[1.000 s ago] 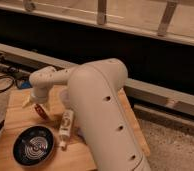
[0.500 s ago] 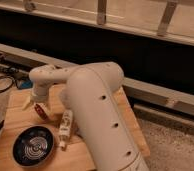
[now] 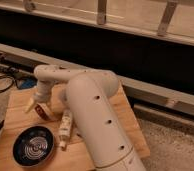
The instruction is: Place the pepper on the white sponge
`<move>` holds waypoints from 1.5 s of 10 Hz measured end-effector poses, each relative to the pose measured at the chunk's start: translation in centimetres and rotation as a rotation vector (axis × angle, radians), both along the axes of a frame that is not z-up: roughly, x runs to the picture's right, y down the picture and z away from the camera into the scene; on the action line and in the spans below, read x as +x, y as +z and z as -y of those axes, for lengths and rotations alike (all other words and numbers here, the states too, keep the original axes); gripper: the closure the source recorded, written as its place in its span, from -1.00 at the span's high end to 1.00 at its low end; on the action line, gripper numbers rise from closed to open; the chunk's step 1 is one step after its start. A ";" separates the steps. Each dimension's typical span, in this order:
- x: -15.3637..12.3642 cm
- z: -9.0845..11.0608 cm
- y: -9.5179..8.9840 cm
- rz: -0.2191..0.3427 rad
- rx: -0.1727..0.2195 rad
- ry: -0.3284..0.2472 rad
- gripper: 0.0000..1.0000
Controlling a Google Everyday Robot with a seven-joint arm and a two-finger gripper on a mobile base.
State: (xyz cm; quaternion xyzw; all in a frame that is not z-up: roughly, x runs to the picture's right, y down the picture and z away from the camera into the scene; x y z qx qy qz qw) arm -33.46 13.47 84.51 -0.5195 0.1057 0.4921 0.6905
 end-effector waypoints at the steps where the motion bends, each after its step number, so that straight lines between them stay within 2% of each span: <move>1: -0.2 -0.4 0.2 -0.024 0.006 -0.004 0.60; 2: -0.7 -0.8 0.5 -0.086 0.038 -0.022 0.60; 3: -1.4 -1.2 0.7 -0.186 0.107 -0.057 0.60; 5: -2.0 -1.5 1.0 -0.320 0.213 -0.102 0.60; 6: -2.1 -1.6 1.1 -0.393 0.260 -0.110 0.60; 7: -1.8 -1.8 1.7 -0.431 0.285 -0.092 0.60; 8: -1.3 -1.9 2.2 -0.439 0.281 -0.067 0.60; 10: 0.6 -2.7 3.1 -0.444 0.234 0.017 0.60; 12: 2.0 -2.9 3.2 -0.434 0.208 0.122 0.60; 15: 2.7 -3.0 2.9 -0.442 0.204 0.108 0.60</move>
